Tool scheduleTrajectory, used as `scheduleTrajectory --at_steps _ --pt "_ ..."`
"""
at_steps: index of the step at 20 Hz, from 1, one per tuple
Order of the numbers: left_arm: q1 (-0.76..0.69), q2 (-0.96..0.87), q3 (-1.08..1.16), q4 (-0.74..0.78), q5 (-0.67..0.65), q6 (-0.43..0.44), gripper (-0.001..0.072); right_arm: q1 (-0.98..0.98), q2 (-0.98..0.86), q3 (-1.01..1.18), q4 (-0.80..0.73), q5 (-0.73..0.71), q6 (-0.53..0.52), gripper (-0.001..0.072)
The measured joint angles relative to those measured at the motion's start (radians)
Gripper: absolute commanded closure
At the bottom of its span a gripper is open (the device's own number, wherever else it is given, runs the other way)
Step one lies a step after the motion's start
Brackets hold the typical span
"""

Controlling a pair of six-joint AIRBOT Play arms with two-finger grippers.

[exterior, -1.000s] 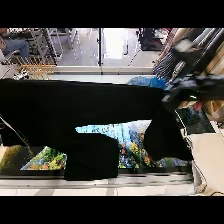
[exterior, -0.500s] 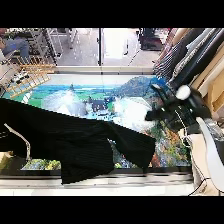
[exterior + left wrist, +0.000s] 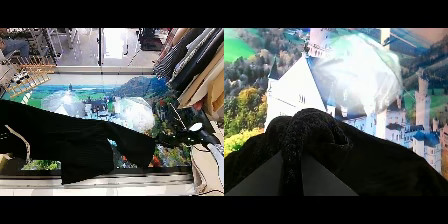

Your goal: Fold the clothes and pants, and hang the long-sleeved shirts on hangers.

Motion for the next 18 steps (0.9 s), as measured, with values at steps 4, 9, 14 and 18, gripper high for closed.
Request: scheduleTrajectory --at_steps 4,9,14,18 --pt "0.0 0.0 0.0 -0.006 -0.006 0.0 0.0679 0.03 -0.051 -0.006 0.14 -0.101 -0.104 0.0668" --pt "0.038 0.041 0.034 -0.16 -0.007 -0.019 0.068 0.067 0.076 0.191 0.185 -0.142 -0.129 0.0668" --pt "0.204 0.185 0.136 -0.395 -0.006 -0.022 0.0679 -0.008 0.446 0.417 0.047 -0.108 -0.051 0.0669" --pt "0.391 0.277 0.162 -0.496 -0.002 0.001 0.0679 -0.069 0.66 0.47 -0.004 -0.105 -0.026 0.0669"
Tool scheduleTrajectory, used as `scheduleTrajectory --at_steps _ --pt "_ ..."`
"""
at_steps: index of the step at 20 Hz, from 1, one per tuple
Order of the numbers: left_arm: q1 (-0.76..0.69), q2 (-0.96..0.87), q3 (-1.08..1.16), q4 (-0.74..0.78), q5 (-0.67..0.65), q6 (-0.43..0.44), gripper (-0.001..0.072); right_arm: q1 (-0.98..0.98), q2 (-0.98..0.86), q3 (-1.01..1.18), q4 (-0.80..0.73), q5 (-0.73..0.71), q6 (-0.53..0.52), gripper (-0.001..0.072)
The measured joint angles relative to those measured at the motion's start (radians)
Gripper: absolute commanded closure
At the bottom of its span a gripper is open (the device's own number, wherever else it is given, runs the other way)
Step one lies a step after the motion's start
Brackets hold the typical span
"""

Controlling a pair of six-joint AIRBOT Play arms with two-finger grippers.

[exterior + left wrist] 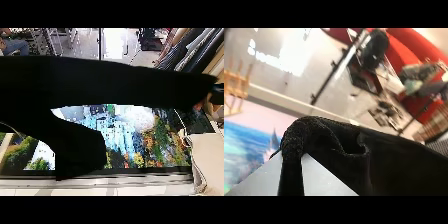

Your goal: Fold the clothes and pants, and hang the long-sleeved shirts on hangers.

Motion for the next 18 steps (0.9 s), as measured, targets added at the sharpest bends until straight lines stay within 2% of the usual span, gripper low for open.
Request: scheduleTrajectory --at_steps 2,5,8,11,12,13,14,15,16,18 --pt "0.028 -0.015 0.003 -0.019 0.0 0.008 0.068 -0.012 0.018 0.009 -0.01 0.001 0.005 0.0669" --pt "-0.032 -0.115 0.002 -0.027 0.004 0.045 0.068 0.003 -0.072 0.002 -0.015 0.016 0.029 0.0669" --pt "-0.173 -0.278 -0.002 0.01 0.013 0.098 0.068 0.084 -0.27 -0.018 -0.018 -0.021 0.038 0.0669" --pt "-0.32 -0.484 -0.004 0.058 0.116 0.138 0.0681 0.153 -0.515 -0.005 -0.018 -0.173 0.085 0.0667" --pt "-0.357 -0.546 -0.004 0.065 0.176 0.136 0.068 0.167 -0.605 0.019 -0.017 -0.227 0.116 0.0651" --pt "-0.391 -0.609 -0.004 0.07 0.249 0.122 0.068 0.176 -0.686 0.051 -0.013 -0.257 0.144 0.0513" --pt "-0.417 -0.658 -0.004 0.073 0.31 0.109 0.0632 0.183 -0.766 0.096 -0.008 -0.27 0.167 0.0299" --pt "-0.439 -0.698 -0.003 0.074 0.366 0.101 0.0327 0.187 -0.828 0.139 -0.005 -0.267 0.189 0.0189" --pt "-0.45 -0.723 -0.002 0.077 0.42 0.09 -0.0013 0.188 -0.88 0.182 -0.003 -0.246 0.215 0.0191" --pt "-0.447 -0.75 -0.001 0.133 0.462 0.06 -0.0002 0.185 -0.934 0.238 -0.002 -0.163 0.24 0.0196"
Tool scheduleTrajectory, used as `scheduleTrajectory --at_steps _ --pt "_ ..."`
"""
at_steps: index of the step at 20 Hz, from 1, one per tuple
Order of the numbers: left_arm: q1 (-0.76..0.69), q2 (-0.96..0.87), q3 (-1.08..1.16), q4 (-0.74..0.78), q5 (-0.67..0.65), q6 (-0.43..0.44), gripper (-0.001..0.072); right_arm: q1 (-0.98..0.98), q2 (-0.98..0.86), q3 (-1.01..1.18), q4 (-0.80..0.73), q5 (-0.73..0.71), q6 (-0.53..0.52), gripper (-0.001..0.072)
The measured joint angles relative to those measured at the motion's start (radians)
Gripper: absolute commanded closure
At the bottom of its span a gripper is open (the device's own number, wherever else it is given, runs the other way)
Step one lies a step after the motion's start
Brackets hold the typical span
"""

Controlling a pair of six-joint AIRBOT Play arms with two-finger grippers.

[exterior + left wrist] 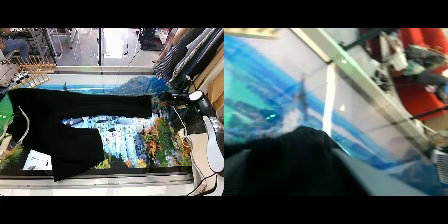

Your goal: Fold the clothes and pants, and hang the long-sleeved shirts on hangers.

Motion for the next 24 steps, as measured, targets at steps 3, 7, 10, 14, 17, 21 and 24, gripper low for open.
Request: scheduleTrajectory --at_steps 3,7,10,14,17,21,24 --pt "0.056 0.003 0.001 0.211 -0.108 -0.119 0.001 0.014 -0.022 0.013 0.028 0.219 -0.045 0.029" --pt "0.141 0.013 -0.038 0.546 -0.419 -0.27 0.0038 0.136 0.055 -0.18 0.153 0.407 -0.129 0.0248" --pt "0.183 0.038 -0.152 0.621 -0.472 -0.298 0.0038 0.286 0.148 -0.42 0.269 0.395 -0.143 0.021" --pt "0.192 0.048 -0.283 0.558 -0.373 -0.288 0.0038 0.537 0.204 -0.619 0.386 0.274 -0.106 0.022" --pt "0.175 0.034 -0.323 0.496 -0.285 -0.281 0.0163 0.718 0.212 -0.668 0.417 0.154 -0.044 0.022" --pt "0.143 0.019 -0.341 0.431 -0.184 -0.277 0.037 0.914 0.185 -0.656 0.435 0.018 0.029 0.022" --pt "0.125 0.015 -0.345 0.411 -0.135 -0.277 0.0679 1.012 0.121 -0.603 0.42 -0.077 0.104 0.025"
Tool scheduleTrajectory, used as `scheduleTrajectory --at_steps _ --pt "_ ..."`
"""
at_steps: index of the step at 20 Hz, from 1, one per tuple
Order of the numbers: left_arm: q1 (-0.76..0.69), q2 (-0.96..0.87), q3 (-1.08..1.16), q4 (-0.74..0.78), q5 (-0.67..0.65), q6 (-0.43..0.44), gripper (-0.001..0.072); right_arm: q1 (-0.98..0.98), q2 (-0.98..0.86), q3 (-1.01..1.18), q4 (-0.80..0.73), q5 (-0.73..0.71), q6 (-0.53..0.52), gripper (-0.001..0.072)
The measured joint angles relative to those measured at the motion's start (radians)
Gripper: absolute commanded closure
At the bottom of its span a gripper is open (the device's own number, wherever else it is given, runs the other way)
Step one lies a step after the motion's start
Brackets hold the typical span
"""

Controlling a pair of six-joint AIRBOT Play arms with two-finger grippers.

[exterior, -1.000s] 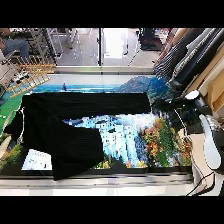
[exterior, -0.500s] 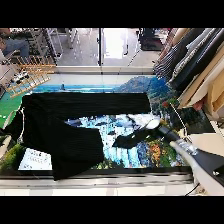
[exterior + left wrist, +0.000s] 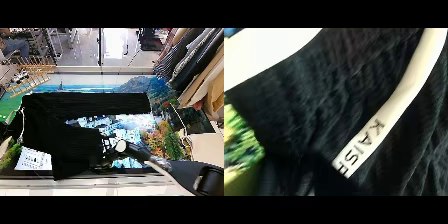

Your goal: Fold the clothes and pants, and hang the long-sleeved shirts on hangers.

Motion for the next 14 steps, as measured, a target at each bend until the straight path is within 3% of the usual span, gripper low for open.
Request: scheduleTrajectory --at_steps 5,7,8,9,14 --pt "-0.01 -0.002 -0.002 -0.014 0.03 0.009 0.0679 0.053 -0.066 0.092 -0.165 -0.028 0.192 0.0251" --pt "-0.011 -0.002 -0.002 -0.033 0.034 0.027 0.0679 0.059 -0.071 0.112 -0.251 -0.037 0.283 0.034" --pt "-0.011 -0.002 -0.002 -0.046 0.036 0.035 0.0679 0.061 -0.074 0.118 -0.288 -0.064 0.326 0.0478" --pt "-0.011 -0.002 -0.002 -0.062 0.037 0.042 0.0679 0.062 -0.078 0.122 -0.32 -0.1 0.359 0.0659" --pt "-0.009 0.022 -0.002 -0.178 0.037 0.08 0.0682 0.042 -0.08 0.156 -0.424 -0.264 0.446 0.0671"
